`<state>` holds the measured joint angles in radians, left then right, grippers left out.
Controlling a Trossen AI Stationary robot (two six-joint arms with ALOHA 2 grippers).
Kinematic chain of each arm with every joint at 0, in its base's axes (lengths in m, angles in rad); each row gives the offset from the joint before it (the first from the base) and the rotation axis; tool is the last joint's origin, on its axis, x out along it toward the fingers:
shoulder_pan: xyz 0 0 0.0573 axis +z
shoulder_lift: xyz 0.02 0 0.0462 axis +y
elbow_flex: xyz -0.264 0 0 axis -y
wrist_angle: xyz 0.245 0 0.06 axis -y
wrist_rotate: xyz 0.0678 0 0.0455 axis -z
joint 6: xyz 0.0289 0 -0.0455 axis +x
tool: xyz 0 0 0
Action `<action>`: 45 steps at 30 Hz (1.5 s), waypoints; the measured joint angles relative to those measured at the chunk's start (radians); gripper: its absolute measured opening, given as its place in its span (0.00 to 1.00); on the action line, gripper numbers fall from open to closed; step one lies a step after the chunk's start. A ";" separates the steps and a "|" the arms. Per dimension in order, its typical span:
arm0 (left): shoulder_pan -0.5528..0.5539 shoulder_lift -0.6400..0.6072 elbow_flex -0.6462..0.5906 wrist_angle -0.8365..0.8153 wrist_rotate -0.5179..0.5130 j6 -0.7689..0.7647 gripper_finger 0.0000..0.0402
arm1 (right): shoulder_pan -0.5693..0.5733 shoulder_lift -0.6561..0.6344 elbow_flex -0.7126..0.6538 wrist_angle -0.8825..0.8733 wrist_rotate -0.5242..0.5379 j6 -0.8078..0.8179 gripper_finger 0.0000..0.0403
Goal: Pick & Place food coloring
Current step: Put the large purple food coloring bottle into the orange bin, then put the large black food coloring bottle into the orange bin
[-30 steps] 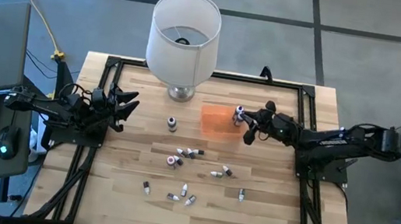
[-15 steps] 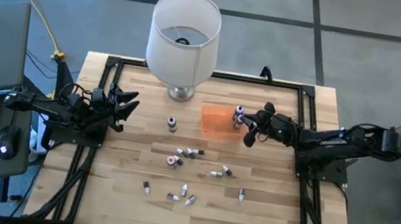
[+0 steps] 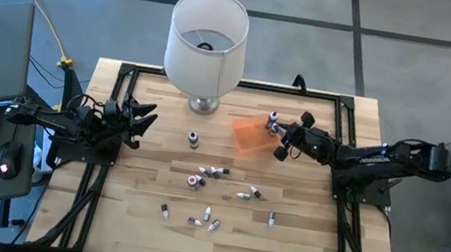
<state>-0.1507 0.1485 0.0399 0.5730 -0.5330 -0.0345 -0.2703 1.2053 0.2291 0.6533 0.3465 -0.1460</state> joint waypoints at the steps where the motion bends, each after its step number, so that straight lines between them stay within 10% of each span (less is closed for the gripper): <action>1: 0.000 0.000 0.000 0.000 -0.002 0.000 0.45 | 0.000 0.000 0.000 0.001 -0.003 -0.008 0.14; 28: 0.000 0.000 0.000 0.001 -0.002 0.000 0.45 | -0.178 0.000 0.000 0.017 -0.028 0.092 0.34; 45: 0.000 0.106 0.024 0.014 0.174 -0.033 0.45 | -0.001 -0.178 0.000 0.214 -0.247 0.059 0.35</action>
<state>-0.1509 0.2543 0.0643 0.5867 -0.3594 -0.0677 -0.2712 1.0277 0.2295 0.8669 0.0990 -0.0868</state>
